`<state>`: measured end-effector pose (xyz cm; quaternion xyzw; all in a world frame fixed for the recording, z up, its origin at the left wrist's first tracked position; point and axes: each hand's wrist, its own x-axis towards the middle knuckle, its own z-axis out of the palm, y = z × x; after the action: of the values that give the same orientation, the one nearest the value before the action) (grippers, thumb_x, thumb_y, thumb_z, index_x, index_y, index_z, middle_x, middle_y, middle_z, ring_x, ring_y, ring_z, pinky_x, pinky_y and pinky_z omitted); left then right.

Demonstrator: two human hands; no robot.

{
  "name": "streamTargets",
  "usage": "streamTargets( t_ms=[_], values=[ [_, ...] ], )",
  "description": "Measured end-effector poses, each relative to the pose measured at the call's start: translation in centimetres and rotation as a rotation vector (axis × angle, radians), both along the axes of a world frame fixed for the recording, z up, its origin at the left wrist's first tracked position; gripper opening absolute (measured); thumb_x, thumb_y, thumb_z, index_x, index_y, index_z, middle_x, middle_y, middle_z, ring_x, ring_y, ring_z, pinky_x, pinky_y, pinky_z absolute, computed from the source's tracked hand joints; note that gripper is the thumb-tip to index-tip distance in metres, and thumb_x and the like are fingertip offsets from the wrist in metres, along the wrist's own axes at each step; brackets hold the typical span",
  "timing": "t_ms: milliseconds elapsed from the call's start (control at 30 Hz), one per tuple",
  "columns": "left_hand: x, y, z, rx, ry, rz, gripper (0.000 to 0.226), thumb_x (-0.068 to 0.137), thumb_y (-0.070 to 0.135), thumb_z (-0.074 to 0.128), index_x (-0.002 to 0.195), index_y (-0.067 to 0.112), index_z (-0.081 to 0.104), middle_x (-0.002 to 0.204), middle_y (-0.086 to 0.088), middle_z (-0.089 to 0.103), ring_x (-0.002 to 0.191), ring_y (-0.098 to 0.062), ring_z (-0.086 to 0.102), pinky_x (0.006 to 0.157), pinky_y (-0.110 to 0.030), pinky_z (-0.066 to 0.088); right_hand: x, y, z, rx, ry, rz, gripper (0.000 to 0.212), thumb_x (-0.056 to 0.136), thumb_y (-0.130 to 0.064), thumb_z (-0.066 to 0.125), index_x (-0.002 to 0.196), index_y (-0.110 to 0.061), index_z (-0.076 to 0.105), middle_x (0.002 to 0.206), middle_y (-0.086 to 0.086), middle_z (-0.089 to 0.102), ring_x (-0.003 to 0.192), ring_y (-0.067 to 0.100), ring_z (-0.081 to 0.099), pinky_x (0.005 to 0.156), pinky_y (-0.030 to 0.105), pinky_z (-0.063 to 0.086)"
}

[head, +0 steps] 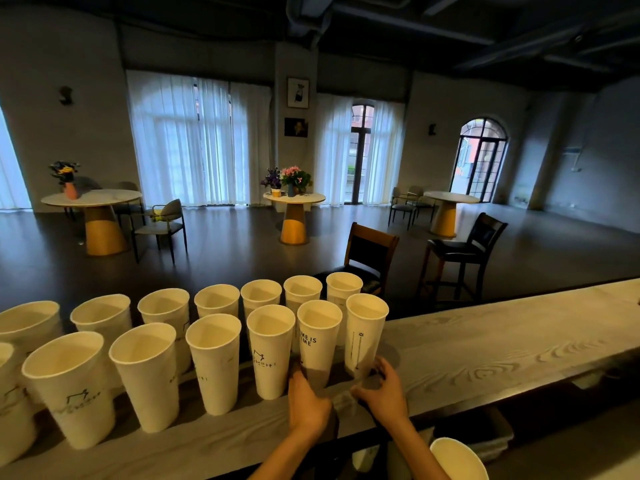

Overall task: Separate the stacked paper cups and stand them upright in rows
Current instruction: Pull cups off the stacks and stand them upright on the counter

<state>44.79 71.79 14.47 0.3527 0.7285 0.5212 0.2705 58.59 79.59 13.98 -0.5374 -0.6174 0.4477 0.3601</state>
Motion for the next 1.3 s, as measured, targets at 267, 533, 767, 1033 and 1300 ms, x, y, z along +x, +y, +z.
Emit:
streamTargets(
  t_ms=[267,533,767,1033,1300],
  values=[
    [-0.1,-4.4,0.6,-0.042,0.036,-0.103,0.081,0.067,0.024,0.089,0.134,0.009,0.046,0.130,-0.008,0.058,0.123,-0.023,0.056,0.105,-0.040,0.048,2.2,-4.3,0.4,0.069,-0.160,0.058,0.094,0.069,-0.015,0.086,0.147,-0.013,0.033,0.142,0.003,0.050,0.133,0.022,0.046,0.108,0.034,0.042],
    [2.7,-6.4,3.2,0.128,0.336,-0.224,0.035,0.079,-0.001,0.065,0.102,0.020,0.049,0.107,-0.001,0.049,0.089,-0.014,0.055,0.074,-0.024,0.051,9.7,-6.4,4.0,0.332,-0.492,0.082,0.077,0.073,-0.046,0.081,0.138,-0.017,0.049,0.128,0.002,0.059,0.115,0.017,0.058,0.092,0.028,0.048],
    [11.5,-3.7,2.6,0.063,0.368,-0.698,0.059,0.069,0.021,0.085,0.117,0.024,0.051,0.120,0.001,0.050,0.109,-0.017,0.055,0.090,-0.029,0.052,17.4,-9.7,2.3,0.140,-0.368,-0.080,0.075,0.074,-0.049,0.078,0.137,-0.019,0.050,0.127,0.000,0.060,0.117,0.017,0.058,0.095,0.033,0.049],
    [18.1,-2.3,-2.6,-0.004,0.344,-0.756,0.128,0.050,0.034,0.096,0.154,0.019,0.022,0.149,-0.006,0.036,0.138,-0.022,0.040,0.109,-0.029,0.034,20.9,-13.6,-5.2,-0.185,0.107,-0.237,0.085,0.076,-0.048,0.076,0.147,-0.024,0.035,0.141,0.002,0.048,0.120,0.015,0.051,0.090,0.027,0.048],
    [19.4,-0.7,-5.8,0.040,0.191,-0.568,0.117,0.039,0.045,0.098,0.140,0.019,0.043,0.135,0.001,0.057,0.128,-0.017,0.053,0.113,-0.042,0.041,22.8,-15.2,-11.9,-0.318,0.028,-0.222,0.115,0.049,-0.072,0.082,0.147,-0.038,0.031,0.147,-0.005,0.045,0.130,0.015,0.047,0.104,0.045,0.048]
  ],
)
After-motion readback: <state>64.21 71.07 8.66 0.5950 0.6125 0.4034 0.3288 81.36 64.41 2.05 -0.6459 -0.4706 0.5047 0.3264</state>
